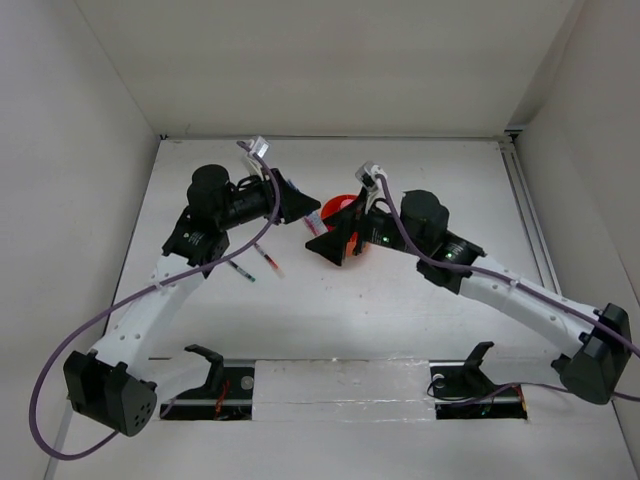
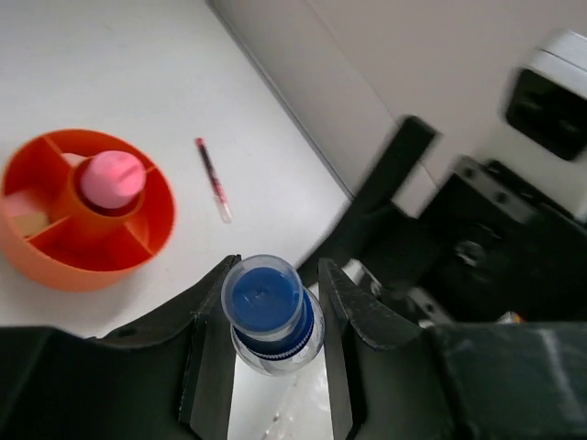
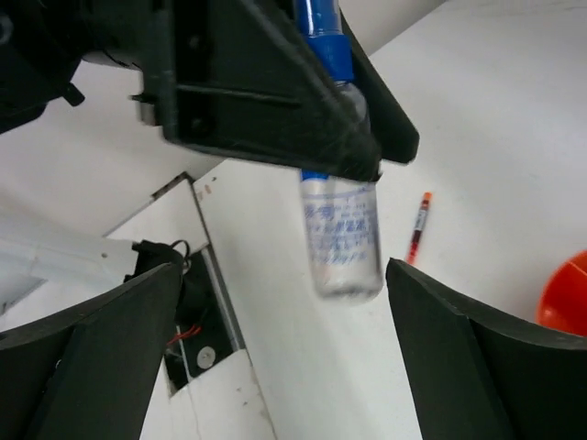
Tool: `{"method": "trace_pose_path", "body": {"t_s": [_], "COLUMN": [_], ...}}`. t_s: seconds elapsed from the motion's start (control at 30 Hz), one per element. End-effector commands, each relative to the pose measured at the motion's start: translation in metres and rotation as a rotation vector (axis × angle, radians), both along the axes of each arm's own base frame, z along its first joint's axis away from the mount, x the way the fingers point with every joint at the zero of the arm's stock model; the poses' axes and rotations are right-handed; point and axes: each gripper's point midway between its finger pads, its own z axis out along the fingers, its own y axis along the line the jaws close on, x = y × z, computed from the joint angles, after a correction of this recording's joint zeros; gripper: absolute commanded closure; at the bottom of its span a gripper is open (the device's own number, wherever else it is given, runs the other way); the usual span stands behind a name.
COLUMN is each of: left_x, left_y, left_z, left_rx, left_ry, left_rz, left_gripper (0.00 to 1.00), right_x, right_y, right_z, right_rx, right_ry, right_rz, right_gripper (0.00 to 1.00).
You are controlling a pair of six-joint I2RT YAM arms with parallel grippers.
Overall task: Sort the stationery into containers
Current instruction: Pick up the stationery from the corner of the board, then place the stationery in the storage box.
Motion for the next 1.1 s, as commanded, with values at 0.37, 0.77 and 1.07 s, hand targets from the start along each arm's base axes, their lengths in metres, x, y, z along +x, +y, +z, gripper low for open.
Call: {"method": "trace_pose_path", "body": {"t_s": [0.37,0.77,1.07], "left_x": [0.079,0.065,0.069], "left_y": [-0.038,-0.126,-0.138], "left_z": [-0.012,-0.056,-0.069], "left_rx": [0.241,0.433,0.542], "left_ry": [-0.025,-0.176,-0.399], "left_rz": [0.511,0.417,0.290], "left_gripper": [1.00,1.00,1.00], "right_x": [0.031,0.003,0.000], "right_y": [-0.207,-0.240,-0.237], "right_z": [0.004,0.002,-0.001], "right_rx": [-0.164,-0.149,-0.137], "right_ry": [-0.021,-0.038,-0.041], "right_rz": [-0.831,-0.867,-0.842], "right_gripper": [0.00,0.00,0.00]}}
